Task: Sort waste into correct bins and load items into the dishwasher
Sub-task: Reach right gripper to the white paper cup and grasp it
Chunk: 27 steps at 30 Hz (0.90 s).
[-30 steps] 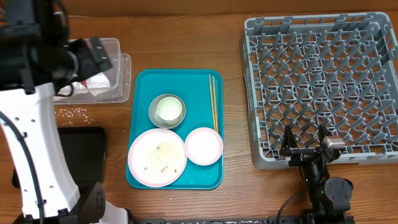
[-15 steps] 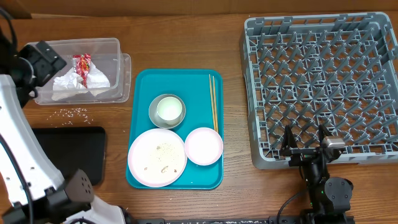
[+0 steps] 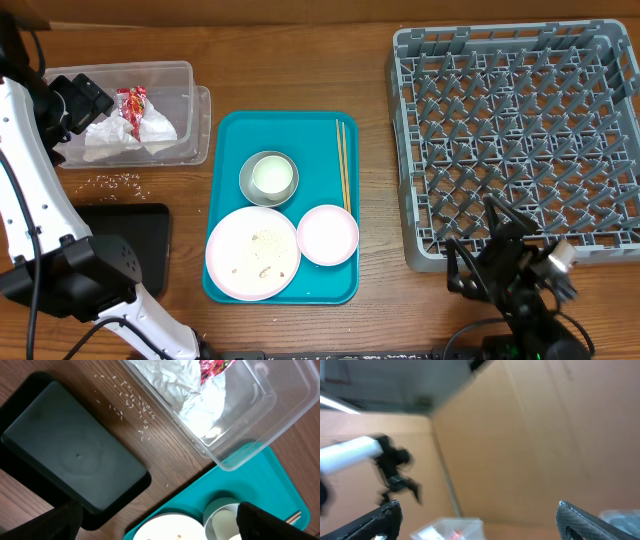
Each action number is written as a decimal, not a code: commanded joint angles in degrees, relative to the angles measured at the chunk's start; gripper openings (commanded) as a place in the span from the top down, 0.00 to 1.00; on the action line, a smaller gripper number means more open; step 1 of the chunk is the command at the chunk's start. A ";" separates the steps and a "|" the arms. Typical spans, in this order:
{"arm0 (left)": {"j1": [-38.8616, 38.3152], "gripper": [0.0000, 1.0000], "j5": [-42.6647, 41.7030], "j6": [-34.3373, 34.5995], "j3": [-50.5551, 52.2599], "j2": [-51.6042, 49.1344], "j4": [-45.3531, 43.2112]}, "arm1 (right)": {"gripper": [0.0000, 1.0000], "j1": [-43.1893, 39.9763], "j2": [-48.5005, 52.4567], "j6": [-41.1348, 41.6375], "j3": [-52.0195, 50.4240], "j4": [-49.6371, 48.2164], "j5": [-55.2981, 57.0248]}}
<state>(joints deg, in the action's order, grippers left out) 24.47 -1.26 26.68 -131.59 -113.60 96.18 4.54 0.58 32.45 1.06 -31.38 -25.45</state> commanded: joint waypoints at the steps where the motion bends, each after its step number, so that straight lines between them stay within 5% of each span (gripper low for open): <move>1: -0.11 0.00 -0.24 0.37 0.26 -1.18 0.07 | 0.00 -0.07 -0.39 6.47 1.77 -5.60 4.09; 6: -0.11 0.00 -1.40 0.81 0.24 -1.14 -0.94 | 0.00 -0.11 5.53 1.22 15.28 8.11 5.22; 17: -0.04 0.00 2.73 0.72 0.24 -1.14 -3.98 | 0.00 4.61 58.60 -19.74 67.47 46.45 -26.12; 21: -0.04 0.00 6.73 0.55 0.24 -1.14 -3.26 | 0.00 16.50 75.32 -30.14 86.27 65.77 -14.34; 27: 0.07 0.00 11.80 0.83 0.24 -1.14 -1.49 | 0.00 31.58 97.70 -31.41 107.91 87.58 13.16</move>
<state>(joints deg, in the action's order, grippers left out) 24.47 5.76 26.89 -131.55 -114.37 94.17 30.65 90.19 4.60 100.29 50.68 -28.53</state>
